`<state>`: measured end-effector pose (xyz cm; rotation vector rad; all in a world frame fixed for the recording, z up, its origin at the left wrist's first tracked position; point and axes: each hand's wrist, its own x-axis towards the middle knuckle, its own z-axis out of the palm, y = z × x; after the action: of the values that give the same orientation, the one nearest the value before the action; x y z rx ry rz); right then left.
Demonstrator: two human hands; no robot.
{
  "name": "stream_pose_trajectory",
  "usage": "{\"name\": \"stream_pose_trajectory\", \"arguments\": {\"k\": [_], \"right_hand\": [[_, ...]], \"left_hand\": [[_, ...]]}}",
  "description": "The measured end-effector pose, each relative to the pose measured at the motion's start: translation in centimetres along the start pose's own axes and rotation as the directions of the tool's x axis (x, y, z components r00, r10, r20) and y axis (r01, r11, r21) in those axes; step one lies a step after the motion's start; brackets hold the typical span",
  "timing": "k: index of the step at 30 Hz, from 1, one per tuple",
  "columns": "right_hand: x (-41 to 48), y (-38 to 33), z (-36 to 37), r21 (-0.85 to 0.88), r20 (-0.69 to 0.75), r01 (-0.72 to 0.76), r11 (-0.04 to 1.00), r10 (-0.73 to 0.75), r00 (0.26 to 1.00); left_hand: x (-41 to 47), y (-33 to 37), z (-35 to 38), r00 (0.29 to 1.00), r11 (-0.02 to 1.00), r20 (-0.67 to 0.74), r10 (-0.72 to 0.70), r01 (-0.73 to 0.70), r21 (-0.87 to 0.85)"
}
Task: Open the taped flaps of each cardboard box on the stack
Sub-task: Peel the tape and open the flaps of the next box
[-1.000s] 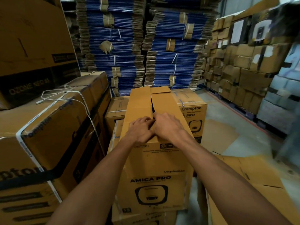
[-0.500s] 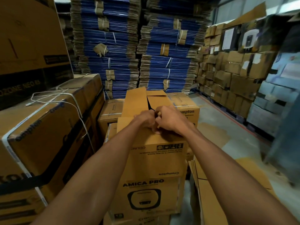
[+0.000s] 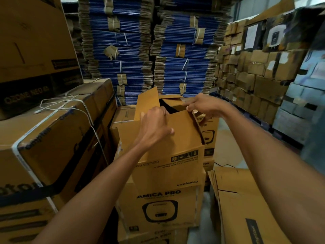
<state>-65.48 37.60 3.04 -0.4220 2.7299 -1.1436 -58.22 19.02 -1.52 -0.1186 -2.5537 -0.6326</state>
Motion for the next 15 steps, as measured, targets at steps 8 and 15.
{"name": "stream_pose_trajectory", "arguments": {"k": [8, 15], "right_hand": [[0.4, 0.0, -1.0, -0.043, 0.053, 0.06, 0.997, -0.058, 0.997], [3.9, -1.4, 6.6, -0.47, 0.291, 0.074, 0.88, 0.075, 0.954]], "left_hand": [[-3.2, 0.9, 0.4, 0.972, 0.983, -0.15, 0.18, -0.184, -0.008], [-8.2, 2.5, 0.2, 0.881, 0.86, -0.123, 0.457, -0.403, 0.313]]}}
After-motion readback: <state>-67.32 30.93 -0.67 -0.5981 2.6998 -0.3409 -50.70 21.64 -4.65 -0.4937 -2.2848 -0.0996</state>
